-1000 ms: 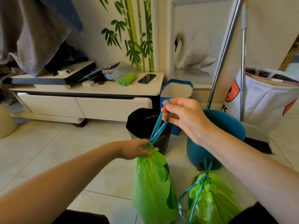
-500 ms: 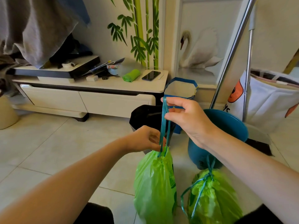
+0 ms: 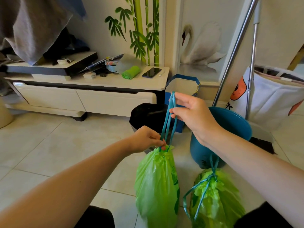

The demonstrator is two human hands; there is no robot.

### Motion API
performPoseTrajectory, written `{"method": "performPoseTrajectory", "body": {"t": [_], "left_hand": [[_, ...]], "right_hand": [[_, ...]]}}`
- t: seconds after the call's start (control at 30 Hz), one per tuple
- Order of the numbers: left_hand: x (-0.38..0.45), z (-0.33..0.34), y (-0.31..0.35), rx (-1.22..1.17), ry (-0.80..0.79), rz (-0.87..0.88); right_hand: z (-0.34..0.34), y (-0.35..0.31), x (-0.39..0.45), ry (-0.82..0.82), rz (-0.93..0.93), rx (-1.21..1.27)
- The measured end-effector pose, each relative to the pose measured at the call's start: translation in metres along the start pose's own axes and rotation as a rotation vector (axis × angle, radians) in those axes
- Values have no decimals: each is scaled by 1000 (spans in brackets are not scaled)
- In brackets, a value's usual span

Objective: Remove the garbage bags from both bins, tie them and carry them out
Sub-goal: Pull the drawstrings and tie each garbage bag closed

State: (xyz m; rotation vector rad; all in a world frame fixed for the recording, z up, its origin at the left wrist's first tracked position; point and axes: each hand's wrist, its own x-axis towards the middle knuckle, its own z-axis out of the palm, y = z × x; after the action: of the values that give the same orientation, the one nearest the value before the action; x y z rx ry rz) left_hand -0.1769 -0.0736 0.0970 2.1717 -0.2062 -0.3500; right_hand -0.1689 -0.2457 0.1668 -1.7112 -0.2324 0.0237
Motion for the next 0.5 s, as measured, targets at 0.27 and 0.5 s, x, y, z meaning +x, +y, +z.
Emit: {"method": "performPoseTrajectory", "body": {"t": [0.27,0.5], "left_hand": [[-2,-9,-9,-127,43,-84],[-4,-15,-13,-168,63,-180]], "right_hand": [[-6,3,2,131,-41,3],[-13,7,4,167,-133,-110]]}}
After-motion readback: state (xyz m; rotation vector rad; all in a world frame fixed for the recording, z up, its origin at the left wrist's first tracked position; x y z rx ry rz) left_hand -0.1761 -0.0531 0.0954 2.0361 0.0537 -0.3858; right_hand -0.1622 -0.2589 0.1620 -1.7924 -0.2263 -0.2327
